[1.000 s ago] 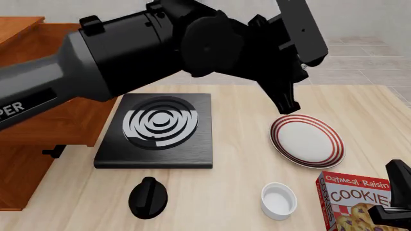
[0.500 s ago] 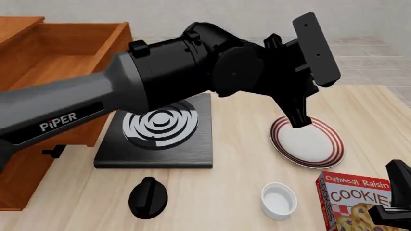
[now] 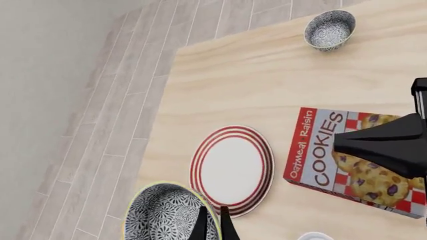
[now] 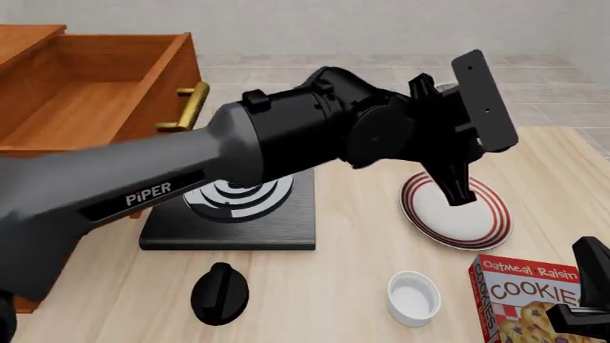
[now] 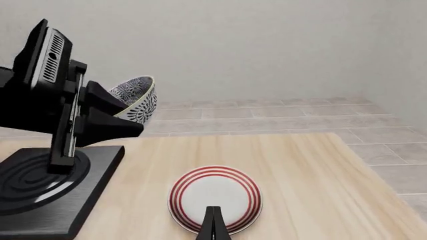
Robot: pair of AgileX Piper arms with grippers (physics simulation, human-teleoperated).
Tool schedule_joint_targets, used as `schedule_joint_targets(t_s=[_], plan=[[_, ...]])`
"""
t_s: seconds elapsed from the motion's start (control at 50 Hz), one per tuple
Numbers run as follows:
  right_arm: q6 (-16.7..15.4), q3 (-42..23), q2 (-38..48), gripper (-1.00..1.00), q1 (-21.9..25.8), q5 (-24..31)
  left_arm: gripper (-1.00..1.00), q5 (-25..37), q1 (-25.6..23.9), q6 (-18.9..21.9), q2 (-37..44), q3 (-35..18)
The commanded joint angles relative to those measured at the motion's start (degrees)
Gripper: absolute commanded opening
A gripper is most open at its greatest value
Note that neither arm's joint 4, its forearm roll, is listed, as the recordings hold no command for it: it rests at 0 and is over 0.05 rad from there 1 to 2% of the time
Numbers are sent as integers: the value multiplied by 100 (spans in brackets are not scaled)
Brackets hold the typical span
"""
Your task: Pick the akita bowl in the top layer of the wooden cabinet and place it on the plate.
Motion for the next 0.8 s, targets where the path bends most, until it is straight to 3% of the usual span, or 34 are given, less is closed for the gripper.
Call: schedule_joint_targets(t_s=[0.02,0.52,0.8], plan=[[5,1,28,-100,3,-23,-100,-161,-78,-14,274,-152],[19,0,137,-100,19,-107,-100,-284,-113,-197,1023,-899],[21,1,122,-100,25,-93,-100,-550,-134,-250,1184,-723]])
